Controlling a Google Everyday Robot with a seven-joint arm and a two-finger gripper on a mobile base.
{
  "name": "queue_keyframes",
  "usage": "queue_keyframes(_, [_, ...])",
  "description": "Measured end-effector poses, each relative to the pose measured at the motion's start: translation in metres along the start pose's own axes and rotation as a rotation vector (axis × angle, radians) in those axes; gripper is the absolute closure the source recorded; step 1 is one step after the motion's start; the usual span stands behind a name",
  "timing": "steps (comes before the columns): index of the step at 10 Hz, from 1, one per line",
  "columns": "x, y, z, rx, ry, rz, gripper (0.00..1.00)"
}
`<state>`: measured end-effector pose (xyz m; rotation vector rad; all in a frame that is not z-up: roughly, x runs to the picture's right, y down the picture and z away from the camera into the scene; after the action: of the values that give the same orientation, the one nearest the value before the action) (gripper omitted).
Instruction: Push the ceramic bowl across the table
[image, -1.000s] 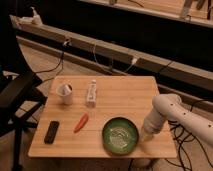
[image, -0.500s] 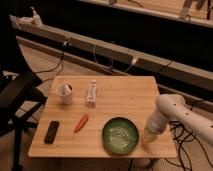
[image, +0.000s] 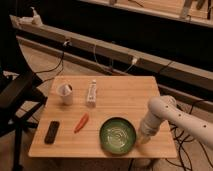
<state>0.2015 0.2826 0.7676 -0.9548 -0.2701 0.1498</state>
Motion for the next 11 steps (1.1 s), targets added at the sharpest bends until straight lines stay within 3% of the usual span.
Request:
queue_keyframes(3, [-0.022, -0.010, 0.010, -0.054, -0.056, -0.038, 1.00])
queue_keyframes(7, [-0.090, -0.022, 0.037, -0.126, -0.109, -0.124, 1.00])
queue_keyframes(8, [-0.110, -0.020, 0.041, -0.120, -0.108, -0.159, 0.96])
queue_keyframes(9, [-0.130, -0.018, 0.042, -0.108, -0.105, -0.196, 0.86])
queue_keyframes(11, [-0.151, -0.019, 0.048, -0.108, -0.104, -0.193, 0.73])
